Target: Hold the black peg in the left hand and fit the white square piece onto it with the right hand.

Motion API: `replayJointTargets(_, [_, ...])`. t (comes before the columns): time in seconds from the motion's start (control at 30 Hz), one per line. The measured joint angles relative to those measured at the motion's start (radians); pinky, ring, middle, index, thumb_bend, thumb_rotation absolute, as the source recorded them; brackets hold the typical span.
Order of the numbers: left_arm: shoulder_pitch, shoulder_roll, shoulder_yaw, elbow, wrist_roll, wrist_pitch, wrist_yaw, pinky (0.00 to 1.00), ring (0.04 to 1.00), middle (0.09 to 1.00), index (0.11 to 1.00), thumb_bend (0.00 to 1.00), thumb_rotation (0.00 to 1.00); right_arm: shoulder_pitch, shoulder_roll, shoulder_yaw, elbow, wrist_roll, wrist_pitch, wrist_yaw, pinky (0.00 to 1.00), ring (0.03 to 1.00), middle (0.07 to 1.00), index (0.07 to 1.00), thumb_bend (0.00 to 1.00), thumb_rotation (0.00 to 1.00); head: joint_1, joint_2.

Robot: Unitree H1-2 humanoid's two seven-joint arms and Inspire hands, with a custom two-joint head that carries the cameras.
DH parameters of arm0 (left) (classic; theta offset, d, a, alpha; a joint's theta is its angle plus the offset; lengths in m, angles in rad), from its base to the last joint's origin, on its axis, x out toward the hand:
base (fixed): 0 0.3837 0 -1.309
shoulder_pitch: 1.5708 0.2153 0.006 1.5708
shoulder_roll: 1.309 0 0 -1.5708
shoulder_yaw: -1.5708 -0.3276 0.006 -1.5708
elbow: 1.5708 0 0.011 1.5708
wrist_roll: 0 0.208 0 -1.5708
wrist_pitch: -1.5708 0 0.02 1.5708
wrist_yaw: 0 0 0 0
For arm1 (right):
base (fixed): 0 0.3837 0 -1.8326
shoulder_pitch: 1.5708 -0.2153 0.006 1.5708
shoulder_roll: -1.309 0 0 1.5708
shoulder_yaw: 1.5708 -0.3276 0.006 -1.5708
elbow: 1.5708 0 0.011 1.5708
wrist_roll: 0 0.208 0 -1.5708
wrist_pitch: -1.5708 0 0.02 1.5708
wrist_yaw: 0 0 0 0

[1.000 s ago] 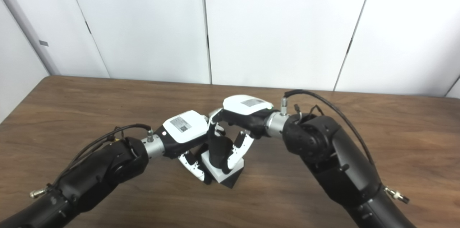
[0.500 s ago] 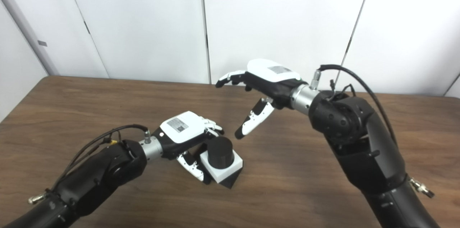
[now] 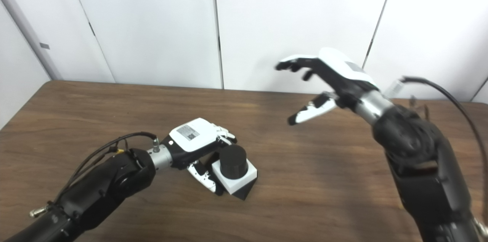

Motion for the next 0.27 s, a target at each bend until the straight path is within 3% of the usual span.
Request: replayJointTargets(0.27, [0.005,0.0,0.005,-0.002,0.0,0.001,-0.001,0.82,0.847,0.833,0.494,0.52,0.08,0.167,0.069,-0.09,0.027,0.077,-0.037,-0.191,0.59,0.709,0.768,0.721,0.66,0.16,-0.008,0.002])
